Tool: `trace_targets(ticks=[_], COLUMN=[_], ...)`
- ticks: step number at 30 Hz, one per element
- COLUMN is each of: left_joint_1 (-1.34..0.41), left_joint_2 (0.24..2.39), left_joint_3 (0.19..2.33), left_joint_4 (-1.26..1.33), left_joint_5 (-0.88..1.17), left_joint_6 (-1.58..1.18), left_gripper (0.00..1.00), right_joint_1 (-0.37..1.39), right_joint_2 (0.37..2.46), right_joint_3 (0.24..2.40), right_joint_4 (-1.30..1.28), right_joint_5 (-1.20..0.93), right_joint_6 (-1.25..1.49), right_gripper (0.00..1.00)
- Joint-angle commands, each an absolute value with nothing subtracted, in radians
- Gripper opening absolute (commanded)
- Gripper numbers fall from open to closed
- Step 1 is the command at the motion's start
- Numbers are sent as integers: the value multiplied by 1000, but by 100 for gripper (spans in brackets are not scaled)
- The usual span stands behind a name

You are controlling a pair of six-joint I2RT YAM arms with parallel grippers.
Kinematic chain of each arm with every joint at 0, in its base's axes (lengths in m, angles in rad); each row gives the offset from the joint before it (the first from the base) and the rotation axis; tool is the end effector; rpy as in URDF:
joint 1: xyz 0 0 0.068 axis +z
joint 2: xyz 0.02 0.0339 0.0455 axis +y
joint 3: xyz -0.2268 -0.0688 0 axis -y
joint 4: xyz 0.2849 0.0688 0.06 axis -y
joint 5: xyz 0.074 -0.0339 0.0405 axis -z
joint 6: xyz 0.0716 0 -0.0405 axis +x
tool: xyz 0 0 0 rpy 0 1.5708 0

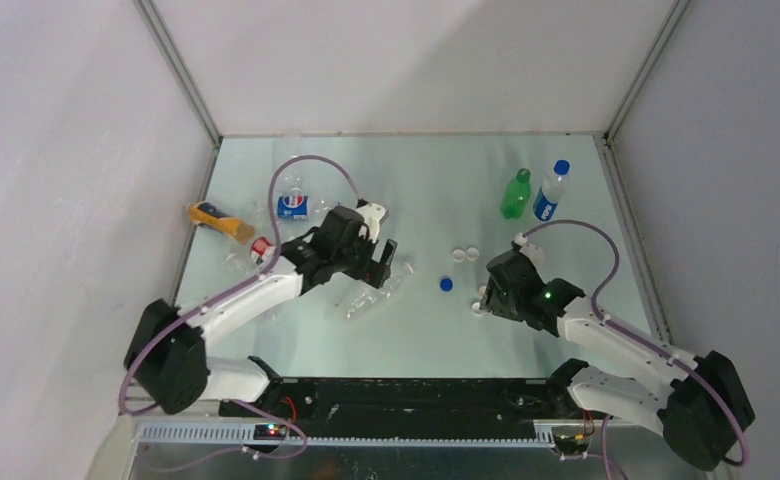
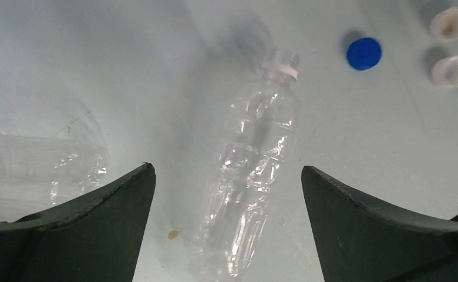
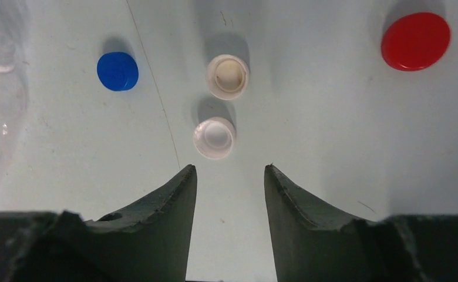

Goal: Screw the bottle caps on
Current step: Adjust the plastic bottle at the center of the board, then adjust the bottle cap at the center of the board.

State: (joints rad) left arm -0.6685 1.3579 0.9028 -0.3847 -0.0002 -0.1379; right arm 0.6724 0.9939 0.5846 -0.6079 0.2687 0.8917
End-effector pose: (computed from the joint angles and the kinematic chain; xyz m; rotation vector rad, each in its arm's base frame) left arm 0.2759 -0.2179 0.1554 0.6408 2.3587 -0.3668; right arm 0.2127 0.1450 0.1236 0.3767 2.5261 0.2662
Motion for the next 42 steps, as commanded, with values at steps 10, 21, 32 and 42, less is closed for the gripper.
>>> trace_targets(ticks=[10, 21, 32, 42], left_joint_1=[-673, -672, -689, -771], left_joint_2=[1023, 992, 963, 951], left_joint_3=[776, 758, 714, 704], left_joint_4=[-200, -109, 123, 318], left_joint_5=[96, 206, 409, 534], left_joint_6=[-171, -173, -127, 144], left_gripper=[100, 100, 100, 100], right_joint_1=[680, 676, 650, 487], right_joint_2=[1179, 1227, 859, 629], right_joint_3=[546, 488, 442, 443], right_joint_4=[-421, -319, -202, 141], right_joint_5=[345, 296, 119, -436], right_joint_6=[1021, 1018, 882, 838], right_gripper=[34, 17, 0, 0])
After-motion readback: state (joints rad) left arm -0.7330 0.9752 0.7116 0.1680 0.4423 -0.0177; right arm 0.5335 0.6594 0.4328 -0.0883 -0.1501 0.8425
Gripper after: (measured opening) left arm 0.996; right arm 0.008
